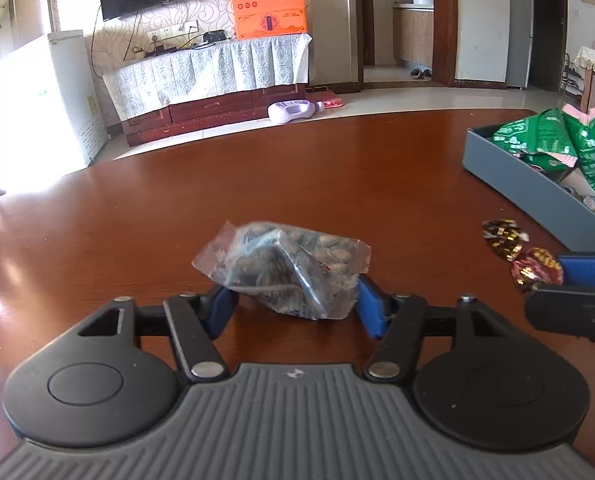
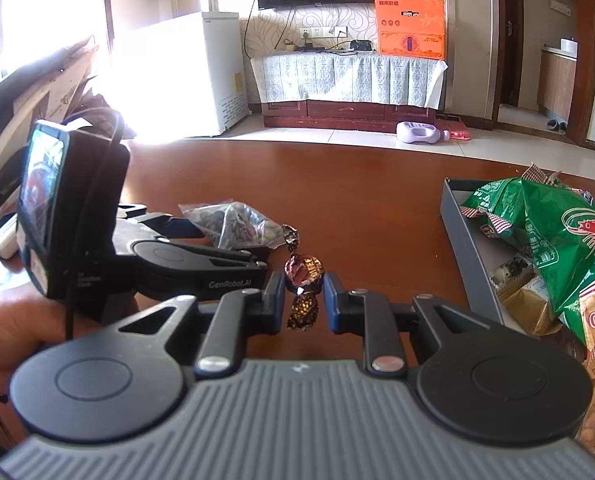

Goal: Organize snacks
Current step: 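Carry the seed bag with the left gripper while the right carries the candy toward the tray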

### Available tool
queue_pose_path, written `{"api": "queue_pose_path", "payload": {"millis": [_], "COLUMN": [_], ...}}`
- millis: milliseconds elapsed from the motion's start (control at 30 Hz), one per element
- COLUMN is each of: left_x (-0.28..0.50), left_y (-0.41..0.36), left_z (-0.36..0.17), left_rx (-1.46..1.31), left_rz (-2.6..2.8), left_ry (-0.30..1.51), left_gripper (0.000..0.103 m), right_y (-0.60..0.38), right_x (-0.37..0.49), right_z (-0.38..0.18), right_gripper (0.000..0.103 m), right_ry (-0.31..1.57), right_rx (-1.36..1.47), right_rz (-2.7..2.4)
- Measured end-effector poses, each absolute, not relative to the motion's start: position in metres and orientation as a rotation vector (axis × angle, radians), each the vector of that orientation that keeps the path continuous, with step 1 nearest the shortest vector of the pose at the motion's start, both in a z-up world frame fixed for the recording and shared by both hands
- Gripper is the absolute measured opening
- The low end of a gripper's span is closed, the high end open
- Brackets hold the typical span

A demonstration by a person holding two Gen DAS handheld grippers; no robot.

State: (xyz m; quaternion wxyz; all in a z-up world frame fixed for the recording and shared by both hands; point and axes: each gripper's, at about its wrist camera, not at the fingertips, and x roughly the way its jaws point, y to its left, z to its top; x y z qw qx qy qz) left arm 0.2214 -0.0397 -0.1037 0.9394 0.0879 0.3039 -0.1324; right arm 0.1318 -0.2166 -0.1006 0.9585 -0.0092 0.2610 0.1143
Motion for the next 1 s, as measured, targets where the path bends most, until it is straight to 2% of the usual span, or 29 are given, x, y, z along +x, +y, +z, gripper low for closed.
{"api": "queue_pose_path", "payload": {"millis": [233,567,1000], "left_x": [0.205,0.171,0.151], "left_y": [-0.042,-0.071,-0.113], "left_z": [-0.100,-0.070,-0.048], "left_rx": [0.195,0.219,0.201], "left_rz": [-0.253,-0.290,-0.334], "left_ry": [0.596,0.506,0.476], "left_gripper": [0.057,0.057,0.057], "right_y": [-0.218,-0.234,-0.265], "right_x": [0.125,0.102,0.074], "right_z": [-0.093,-0.074,-0.057], "right_gripper": [0.024,0.024,0.024], "right_ry": [0.517,0.466,0.418], "right_rx": [-0.019,-0.015,0.007], "right_rz": [0.236,0.220,0.174]}}
